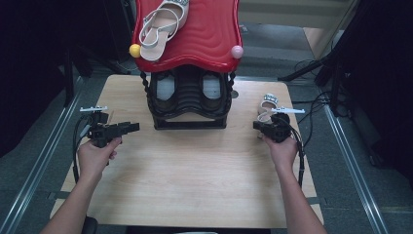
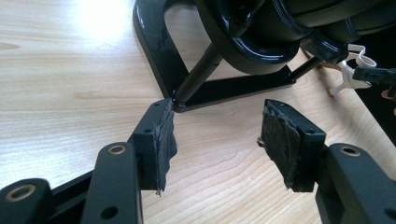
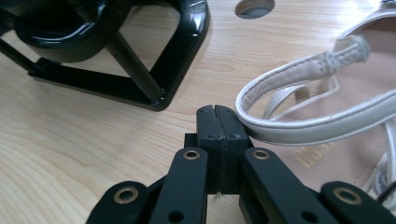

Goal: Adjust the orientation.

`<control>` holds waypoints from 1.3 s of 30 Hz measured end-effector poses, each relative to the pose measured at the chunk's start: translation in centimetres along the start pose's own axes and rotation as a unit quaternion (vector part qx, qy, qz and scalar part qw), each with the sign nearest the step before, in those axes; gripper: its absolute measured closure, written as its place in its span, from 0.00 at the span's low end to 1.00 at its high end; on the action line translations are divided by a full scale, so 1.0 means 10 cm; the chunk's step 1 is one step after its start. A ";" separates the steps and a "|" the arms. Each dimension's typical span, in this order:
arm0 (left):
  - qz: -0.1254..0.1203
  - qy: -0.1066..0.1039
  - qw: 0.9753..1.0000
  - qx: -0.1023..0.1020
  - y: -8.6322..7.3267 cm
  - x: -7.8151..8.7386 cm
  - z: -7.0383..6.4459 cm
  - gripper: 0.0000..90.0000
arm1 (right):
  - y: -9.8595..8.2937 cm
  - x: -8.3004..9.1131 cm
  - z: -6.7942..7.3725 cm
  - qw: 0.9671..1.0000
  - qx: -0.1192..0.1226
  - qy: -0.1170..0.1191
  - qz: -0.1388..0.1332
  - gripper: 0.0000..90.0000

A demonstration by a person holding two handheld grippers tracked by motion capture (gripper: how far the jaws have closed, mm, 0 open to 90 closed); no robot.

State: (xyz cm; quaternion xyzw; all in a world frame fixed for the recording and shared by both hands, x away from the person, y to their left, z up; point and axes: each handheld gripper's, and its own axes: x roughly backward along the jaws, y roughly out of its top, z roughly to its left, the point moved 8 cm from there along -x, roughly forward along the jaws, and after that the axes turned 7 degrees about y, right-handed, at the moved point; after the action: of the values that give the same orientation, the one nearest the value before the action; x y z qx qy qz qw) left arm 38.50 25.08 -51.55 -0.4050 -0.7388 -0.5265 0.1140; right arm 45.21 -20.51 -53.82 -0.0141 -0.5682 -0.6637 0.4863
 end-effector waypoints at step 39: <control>0.001 0.010 1.000 -0.021 0.13 -0.15 -0.02 0.49 | -0.08 0.36 -0.16 1.000 -0.024 -0.013 -0.015 0.93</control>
State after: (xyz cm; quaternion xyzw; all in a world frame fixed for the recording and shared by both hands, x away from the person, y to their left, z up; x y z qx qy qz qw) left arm 40.31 24.37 -51.48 -0.4025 -0.7258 -0.5463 0.1133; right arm 43.65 -24.08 -52.89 -0.0254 -0.5585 -0.6843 0.4682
